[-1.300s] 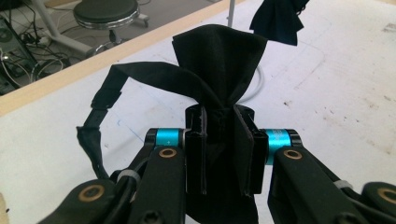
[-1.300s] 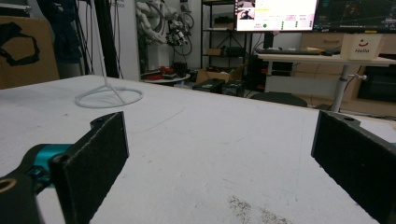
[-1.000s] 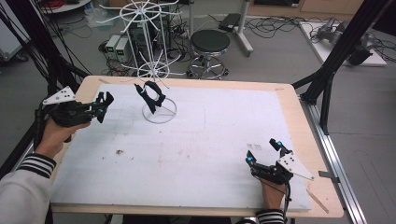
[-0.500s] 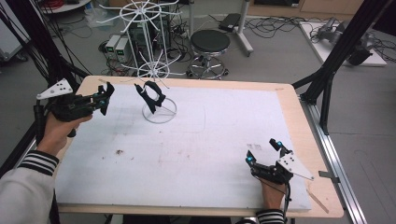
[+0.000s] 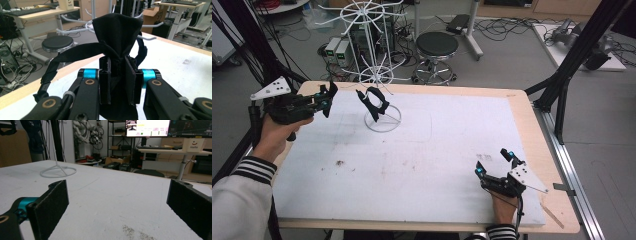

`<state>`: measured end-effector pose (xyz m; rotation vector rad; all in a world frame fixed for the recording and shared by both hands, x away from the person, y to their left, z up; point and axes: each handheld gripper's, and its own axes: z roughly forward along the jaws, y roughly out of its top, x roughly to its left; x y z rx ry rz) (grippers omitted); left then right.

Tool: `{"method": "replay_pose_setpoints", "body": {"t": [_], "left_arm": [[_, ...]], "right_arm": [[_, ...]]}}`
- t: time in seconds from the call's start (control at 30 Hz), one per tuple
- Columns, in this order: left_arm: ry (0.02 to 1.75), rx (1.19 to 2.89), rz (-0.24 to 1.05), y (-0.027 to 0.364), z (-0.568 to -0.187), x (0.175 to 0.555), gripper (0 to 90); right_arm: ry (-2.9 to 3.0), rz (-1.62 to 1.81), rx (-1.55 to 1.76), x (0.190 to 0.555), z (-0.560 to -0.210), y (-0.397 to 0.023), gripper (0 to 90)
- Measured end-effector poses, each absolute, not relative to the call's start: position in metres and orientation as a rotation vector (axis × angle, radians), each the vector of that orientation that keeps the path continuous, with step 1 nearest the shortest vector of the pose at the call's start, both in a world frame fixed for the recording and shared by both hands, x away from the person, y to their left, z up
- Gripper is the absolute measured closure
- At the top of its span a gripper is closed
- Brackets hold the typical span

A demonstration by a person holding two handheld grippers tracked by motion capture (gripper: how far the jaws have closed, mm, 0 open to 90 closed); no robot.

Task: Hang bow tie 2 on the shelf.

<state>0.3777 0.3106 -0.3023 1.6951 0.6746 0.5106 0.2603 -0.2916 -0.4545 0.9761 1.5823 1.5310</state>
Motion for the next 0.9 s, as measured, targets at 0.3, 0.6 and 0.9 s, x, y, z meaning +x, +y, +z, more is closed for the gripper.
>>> {"method": "replay_pose_setpoints", "body": {"t": [0.3,0.6,0.9], "left_arm": [[0.655,1.693,0.513,0.301,-0.295,0.382,75.7],[0.648,1.693,0.513,0.294,-0.295,0.385,75.7],[0.625,1.707,0.517,0.284,-0.285,0.389,75.7]], "right_arm": [[1.583,1.530,0.975,0.260,-0.454,-0.292,3.3],[1.582,1.531,0.977,0.260,-0.454,-0.292,3.2],[1.582,1.532,0.976,0.260,-0.455,-0.292,3.3]]}}
